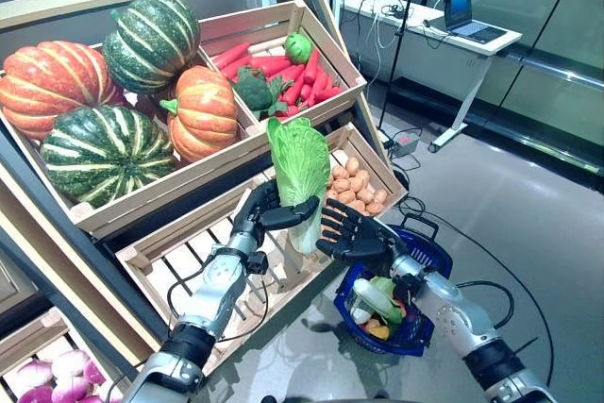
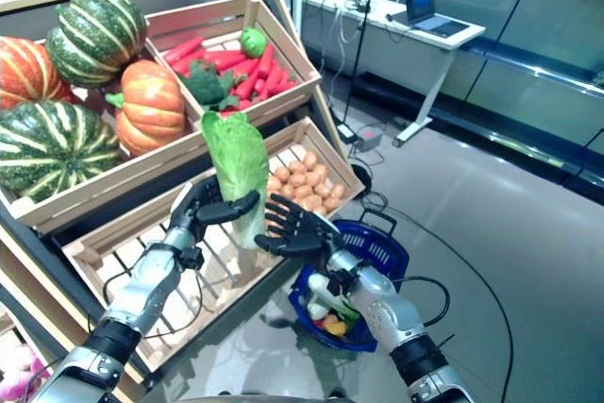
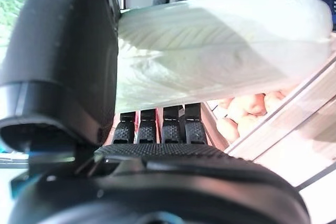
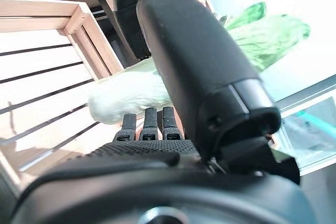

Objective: Put vegetables into the basket

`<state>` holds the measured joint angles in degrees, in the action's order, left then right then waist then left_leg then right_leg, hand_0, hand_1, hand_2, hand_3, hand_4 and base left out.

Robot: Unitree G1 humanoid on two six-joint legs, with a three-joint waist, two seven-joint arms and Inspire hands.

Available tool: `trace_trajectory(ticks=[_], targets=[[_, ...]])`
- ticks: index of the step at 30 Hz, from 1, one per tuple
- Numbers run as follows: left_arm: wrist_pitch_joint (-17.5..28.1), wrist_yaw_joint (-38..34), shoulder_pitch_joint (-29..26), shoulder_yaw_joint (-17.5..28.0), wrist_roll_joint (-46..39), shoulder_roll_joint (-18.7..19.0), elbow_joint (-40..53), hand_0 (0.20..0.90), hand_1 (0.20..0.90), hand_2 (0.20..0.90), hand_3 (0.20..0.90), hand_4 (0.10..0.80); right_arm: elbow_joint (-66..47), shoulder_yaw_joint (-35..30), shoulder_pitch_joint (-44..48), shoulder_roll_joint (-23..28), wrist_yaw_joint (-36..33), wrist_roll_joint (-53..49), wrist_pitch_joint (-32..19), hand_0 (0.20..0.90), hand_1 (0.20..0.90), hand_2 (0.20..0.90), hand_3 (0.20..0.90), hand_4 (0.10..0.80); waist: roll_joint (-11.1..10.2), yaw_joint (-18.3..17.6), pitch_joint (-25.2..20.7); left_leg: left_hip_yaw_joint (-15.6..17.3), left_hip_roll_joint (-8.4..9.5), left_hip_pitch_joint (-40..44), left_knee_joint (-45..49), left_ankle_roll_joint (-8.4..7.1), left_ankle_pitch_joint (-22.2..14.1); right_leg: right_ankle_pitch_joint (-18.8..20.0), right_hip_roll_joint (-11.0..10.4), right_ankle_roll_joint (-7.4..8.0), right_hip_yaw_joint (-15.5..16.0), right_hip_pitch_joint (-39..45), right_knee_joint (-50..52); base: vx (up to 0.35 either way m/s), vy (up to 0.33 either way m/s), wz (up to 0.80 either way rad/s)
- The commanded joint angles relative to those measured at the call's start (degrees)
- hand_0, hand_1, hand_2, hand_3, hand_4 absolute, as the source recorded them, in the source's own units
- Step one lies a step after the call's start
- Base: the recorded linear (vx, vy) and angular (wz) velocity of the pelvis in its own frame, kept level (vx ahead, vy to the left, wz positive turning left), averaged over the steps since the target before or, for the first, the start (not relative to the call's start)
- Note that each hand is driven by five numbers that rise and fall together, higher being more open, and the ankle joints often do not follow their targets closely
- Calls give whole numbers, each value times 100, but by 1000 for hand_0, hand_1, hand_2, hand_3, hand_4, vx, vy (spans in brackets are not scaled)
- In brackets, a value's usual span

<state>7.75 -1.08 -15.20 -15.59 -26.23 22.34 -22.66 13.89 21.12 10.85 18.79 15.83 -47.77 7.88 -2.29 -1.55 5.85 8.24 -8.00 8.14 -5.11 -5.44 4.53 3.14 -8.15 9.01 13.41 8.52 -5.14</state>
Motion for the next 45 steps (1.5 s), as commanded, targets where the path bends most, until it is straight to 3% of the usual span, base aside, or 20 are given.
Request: trace_trajectory(ticks=[1,13,19,21,22,32,38,40,45], targets=[[775,463,-919,-216,-319,-232,629,300,300,300,300,400,-231,427,408,-420,317,-480,-186,900,900,900,900,800,79,82,-346,17,-9,42,11,-26,-400,-127,-140,-65,-65,137,14,0,0,0],[1072,1218,-984,-624,-456,-349,803,300,300,300,300,400,84,664,725,-744,84,-908,474,900,900,900,900,800,41,175,-423,-19,-1,74,11,-26,-431,-137,-149,-78,-39,181,14,0,0,0],[1229,1433,-983,-743,-667,-357,827,300,300,300,300,400,281,728,810,-813,30,-1046,563,900,900,900,900,800,33,218,-433,-34,5,87,11,-44,-428,-124,-155,-77,-39,206,14,0,0,0],[1279,1504,-1008,-740,-709,-324,805,300,300,300,300,400,356,774,840,-841,-84,-880,447,900,900,900,900,800,29,218,-440,-54,14,90,11,-48,-439,-126,-160,-74,-52,202,14,0,0,0],[1286,1456,-1079,-786,-780,-241,862,300,300,300,300,400,477,821,963,-777,-313,-492,105,900,900,900,900,800,31,222,-440,-72,24,86,11,-42,-445,-116,-166,-72,-63,189,14,0,0,0],[1498,1336,-913,-664,-775,-239,1074,300,300,300,300,400,540,663,892,-602,-907,291,-112,900,900,900,900,800,25,225,-424,-110,43,101,11,-2,-470,-102,-168,-82,-88,188,14,0,0,0],[1422,1210,-878,-581,-535,-264,1170,300,300,300,300,400,212,356,878,-632,-1366,298,-1091,900,900,900,900,800,54,202,-368,-137,42,85,11,13,-455,-95,-172,-89,-133,174,14,0,0,0],[1366,1181,-871,-587,-502,-281,1118,300,300,300,300,400,-91,196,902,-702,-1352,357,-1780,900,900,900,900,800,81,194,-355,-149,42,81,11,23,-461,-94,-174,-86,-144,163,14,0,0,0],[1341,1196,-758,-524,-434,-387,920,300,300,300,300,400,-679,-144,869,-802,-1019,387,-2549,900,900,900,900,800,124,174,-353,-163,46,93,11,38,-498,-122,-176,-76,-189,160,14,1,1,1]])
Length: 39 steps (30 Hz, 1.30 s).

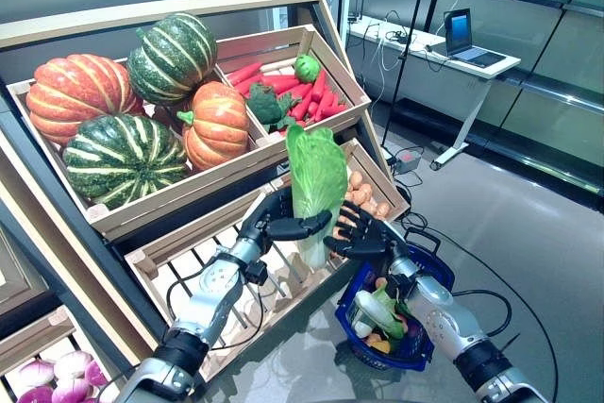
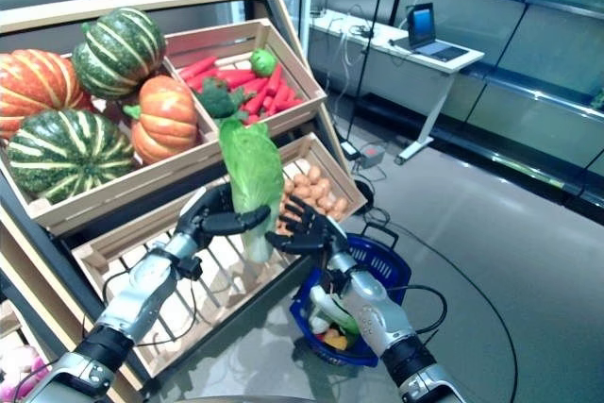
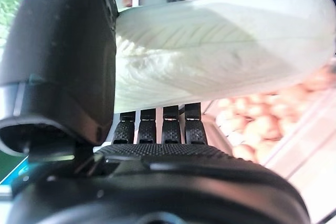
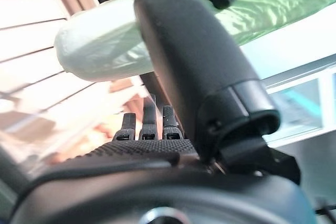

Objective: Put vegetables into the basket

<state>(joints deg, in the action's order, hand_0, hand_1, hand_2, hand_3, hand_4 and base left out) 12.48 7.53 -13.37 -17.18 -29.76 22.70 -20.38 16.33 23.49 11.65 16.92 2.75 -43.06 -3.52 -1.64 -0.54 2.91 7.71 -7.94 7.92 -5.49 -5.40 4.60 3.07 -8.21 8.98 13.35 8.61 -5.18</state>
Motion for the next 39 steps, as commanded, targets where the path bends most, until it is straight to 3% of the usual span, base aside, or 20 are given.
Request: trace_trajectory(ticks=[1,7,19,39], targets=[[869,361,-918,-333,-87,-426,655,300,300,300,300,400,-996,-436,764,-610,391,-132,-1438,900,900,900,900,800,61,70,-64,-109,39,116,49,35,-510,-122,-170,-72,-188,153,18,11,3,3],[925,390,-720,-121,20,-413,384,300,300,300,300,400,-1392,-777,500,-538,1038,-869,-1243,900,900,900,900,800,50,43,-104,-108,27,134,49,38,-540,-162,-162,-66,-208,168,18,6,0,1],[1027,129,-734,-104,565,-300,-88,300,300,300,300,400,-1820,-787,387,-601,1365,-1427,-1080,900,900,900,900,800,40,4,-82,-88,-2,97,49,26,-511,-159,-156,-59,-226,131,18,0,0,0],[1249,-365,-448,57,1496,-296,-1586,300,300,300,300,400,-2074,-1269,694,-153,1375,-750,-1318,900,900,900,900,800,-7,-1,-109,-41,-35,100,49,0,-503,-176,-129,-49,-282,121,18,0,-1,0]])
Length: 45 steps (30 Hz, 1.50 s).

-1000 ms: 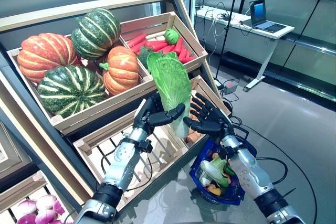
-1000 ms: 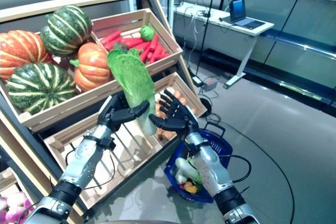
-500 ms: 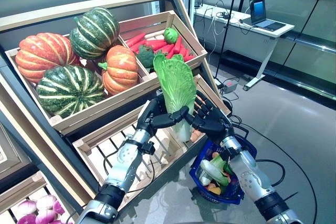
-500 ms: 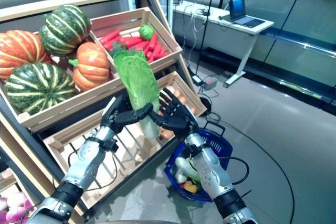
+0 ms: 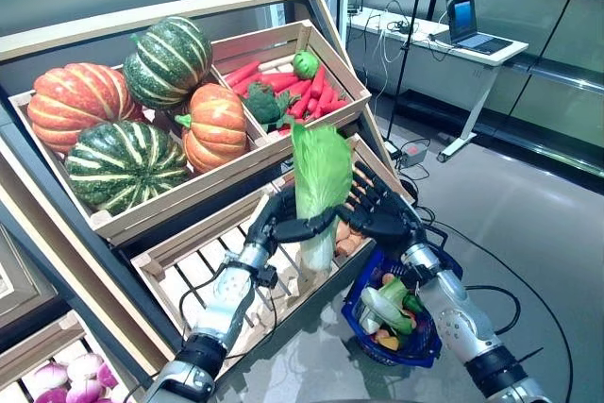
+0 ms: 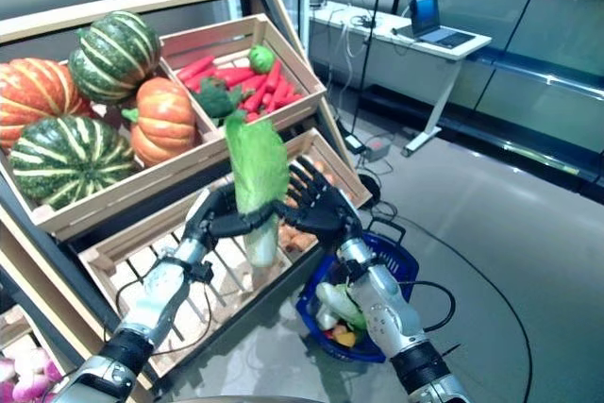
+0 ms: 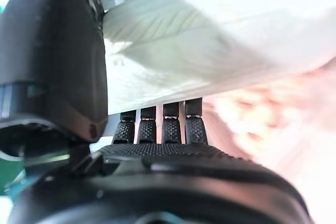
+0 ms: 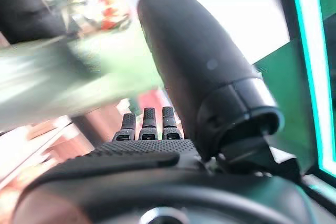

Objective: Put vegetables into the basket

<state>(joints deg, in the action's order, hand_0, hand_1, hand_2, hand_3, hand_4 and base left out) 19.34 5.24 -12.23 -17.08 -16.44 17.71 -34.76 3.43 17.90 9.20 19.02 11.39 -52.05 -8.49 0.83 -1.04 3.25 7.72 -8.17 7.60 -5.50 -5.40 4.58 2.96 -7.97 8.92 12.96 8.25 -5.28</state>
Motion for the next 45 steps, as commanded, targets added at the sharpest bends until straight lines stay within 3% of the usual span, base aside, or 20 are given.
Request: trace_trajectory(ticks=[1,15,45], targets=[[565,-140,-561,52,178,205,-152,300,300,300,300,400,-783,-717,942,-355,506,154,-816,900,900,900,900,800,-255,50,-142,-43,-13,132,50,-1,-502,-166,-153,-43,-243,157,28,-1,-12,-5],[827,-310,-430,415,477,660,-53,300,300,300,300,400,-370,-973,667,375,728,391,-205,900,900,900,900,800,-327,16,-87,0,-56,119,50,-38,-472,-133,-167,-17,-226,129,28,0,-1,0],[1125,-527,-667,-23,280,405,1249,300,300,300,300,400,94,-261,631,-529,82,306,-707,900,900,900,900,800,-277,116,-28,-105,-49,134,50,-32,-495,-161,-187,-35,-213,174,28,0,0,0]])
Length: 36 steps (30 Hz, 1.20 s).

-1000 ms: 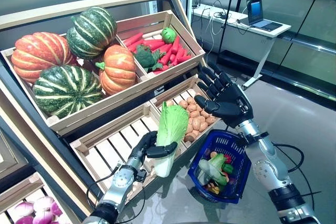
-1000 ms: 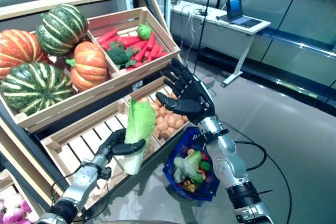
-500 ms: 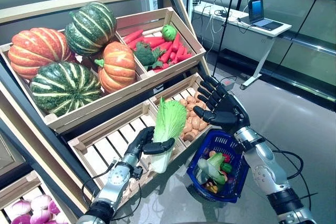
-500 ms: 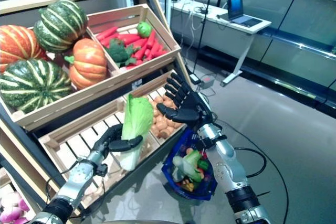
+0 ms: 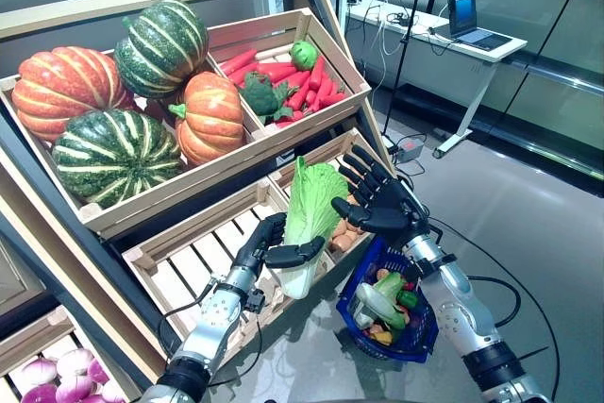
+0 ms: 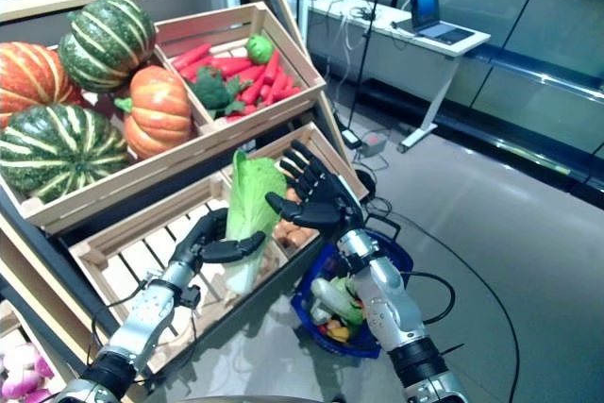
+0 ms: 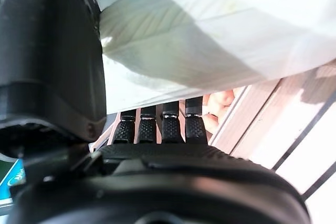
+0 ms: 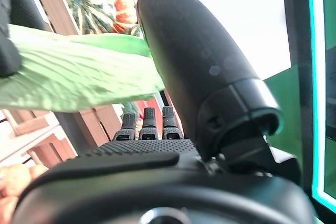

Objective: Put vegetables into the basket

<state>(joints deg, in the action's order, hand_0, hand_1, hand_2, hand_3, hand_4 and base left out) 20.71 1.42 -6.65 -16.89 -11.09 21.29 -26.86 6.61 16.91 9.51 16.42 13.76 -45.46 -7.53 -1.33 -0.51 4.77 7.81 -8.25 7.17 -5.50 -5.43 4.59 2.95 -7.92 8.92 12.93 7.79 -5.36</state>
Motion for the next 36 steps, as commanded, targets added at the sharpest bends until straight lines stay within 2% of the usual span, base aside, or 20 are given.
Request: trace_trajectory(ticks=[1,7,13,16,22,27,28,29,30,32,36], targets=[[938,-165,-1282,-174,-210,-12,577,300,300,300,300,400,-158,-77,659,-422,-168,-557,-790,900,900,900,900,800,-62,85,-182,-129,-40,177,50,-32,-497,-157,-192,-37,-199,224,36,0,0,0],[951,-135,-1357,-457,-280,-97,602,300,300,300,300,400,-38,82,850,-628,-282,-726,-706,900,900,900,900,800,-66,120,-194,-162,-28,181,50,-36,-510,-167,-193,-38,-188,239,36,0,0,0],[1030,-21,-1424,-676,-411,-111,718,300,300,300,300,400,331,155,1140,-561,-973,264,-773,900,900,900,900,800,-91,151,-263,-172,-28,183,50,-40,-517,-172,-195,-34,-170,236,36,0,0,0],[1062,82,-1440,-726,-484,-86,850,300,300,300,300,400,448,160,1217,-503,-1088,441,-798,900,900,900,900,800,-96,167,-270,-175,-30,184,50,-39,-517,-170,-194,-36,-159,237,36,0,0,0],[987,263,-1493,-902,-502,-40,1274,300,300,300,300,400,667,168,1358,-517,-874,96,-696,900,900,900,900,800,-106,211,-254,-206,-29,192,50,-45,-519,-165,-193,-37,-120,259,36,-1,0,1],[928,377,-1522,-992,-545,58,1375,300,300,300,300,400,727,148,1443,-475,-230,-558,-416,900,900,900,900,800,-117,242,-268,-228,-25,200,50,-53,-537,-176,-192,-35,-80,277,36,-3,-4,4],[931,397,-1517,-1002,-569,83,1377,300,300,300,300,400,759,140,1444,-457,-27,-728,-291,799,799,799,799,733,-121,248,-280,-233,-25,202,50,-55,-543,-181,-192,-33,-69,282,36,0,-8,5],[938,404,-1521,-1008,-583,91,1371,300,300,300,300,400,787,136,1450,-448,86,-812,-248,644,644,644,644,629,-121,249,-288,-238,-25,203,50,-55,-545,-183,-192,-34,-64,283,36,3,-6,6],[951,433,-1522,-998,-601,103,1369,300,300,300,300,400,809,141,1454,-443,239,-927,-156,305,305,305,305,403,-121,253,-306,-243,-25,202,50,-56,-549,-187,-192,-35,-54,281,36,4,-1,4],[932,437,-1532,-989,-615,109,1406,300,300,300,300,400,842,152,1450,-431,546,-1228,-23,300,300,300,300,400,-119,257,-328,-245,-28,197,50,-56,-548,-187,-186,-40,-41,277,36,0,0,0],[910,437,-1537,-983,-616,116,1429,300,300,300,300,400,885,140,1452,-428,579,-1305,-11,300,300,300,300,400,-124,259,-356,-248,-27,194,50,-53,-544,-178,-180,-43,-32,273,36,0,0,0]])
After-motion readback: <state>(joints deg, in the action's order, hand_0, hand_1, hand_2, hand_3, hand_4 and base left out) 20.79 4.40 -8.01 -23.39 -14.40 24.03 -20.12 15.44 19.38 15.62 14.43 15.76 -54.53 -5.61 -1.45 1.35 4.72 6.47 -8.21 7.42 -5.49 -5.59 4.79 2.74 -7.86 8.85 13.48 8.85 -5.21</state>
